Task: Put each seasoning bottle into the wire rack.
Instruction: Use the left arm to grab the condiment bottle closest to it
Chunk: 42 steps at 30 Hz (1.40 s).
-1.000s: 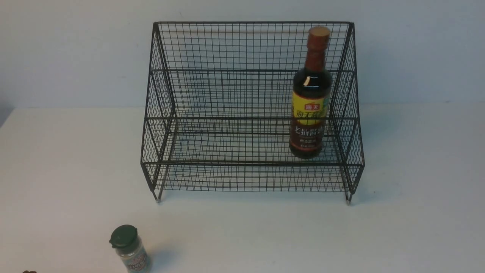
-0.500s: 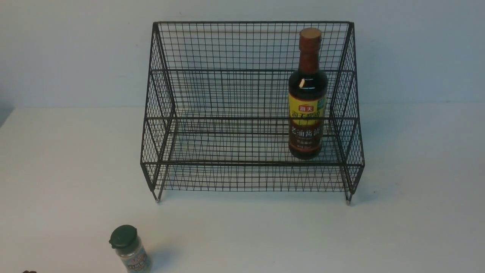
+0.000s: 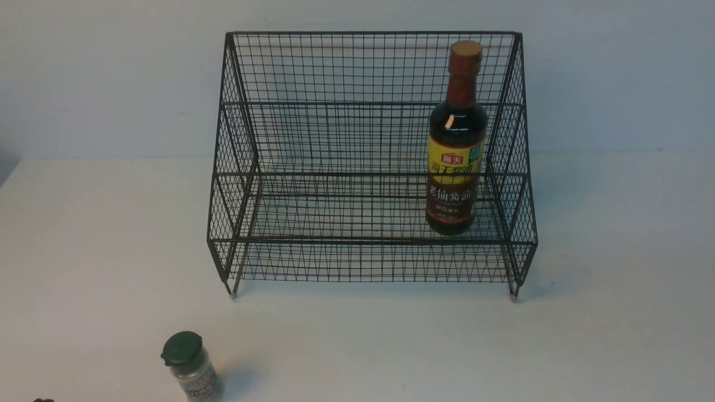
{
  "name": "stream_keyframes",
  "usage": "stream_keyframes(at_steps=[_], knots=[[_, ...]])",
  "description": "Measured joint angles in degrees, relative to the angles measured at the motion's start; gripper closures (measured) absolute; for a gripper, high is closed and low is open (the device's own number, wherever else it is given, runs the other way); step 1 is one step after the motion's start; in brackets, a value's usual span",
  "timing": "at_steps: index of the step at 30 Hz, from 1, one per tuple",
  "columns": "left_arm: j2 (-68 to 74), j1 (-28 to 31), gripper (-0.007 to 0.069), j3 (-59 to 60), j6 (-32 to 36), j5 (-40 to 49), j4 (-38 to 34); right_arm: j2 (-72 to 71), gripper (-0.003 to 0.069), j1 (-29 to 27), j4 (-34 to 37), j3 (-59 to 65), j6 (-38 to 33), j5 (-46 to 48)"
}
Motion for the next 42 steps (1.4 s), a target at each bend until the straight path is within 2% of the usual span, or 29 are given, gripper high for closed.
stream_keyframes(at_steps=[9, 17, 21, 27, 42], knots=[[0.0, 0.0, 0.0637, 0.0, 0.0, 0.0, 0.0, -3.21, 0.0673, -1.83, 2.25, 4.56, -2.59, -0.48], [0.0, 0.0, 0.0637, 0.0, 0.0, 0.0, 0.0, -11.55, 0.0673, -14.71, 3.37, 15.76, -3.09, 0.37], [0.0, 0.0, 0.0637, 0.0, 0.0, 0.0, 0.0, -11.88, 0.0673, -17.29, 3.37, 16.09, -3.09, 1.5], [0.0, 0.0, 0.0637, 0.0, 0.0, 0.0, 0.0, -11.88, 0.0673, -17.63, 3.37, 16.09, -3.09, 7.32], [0.0, 0.0, 0.0637, 0.0, 0.0, 0.0, 0.0, -11.88, 0.0673, -17.63, 3.37, 15.92, -3.09, 8.3]])
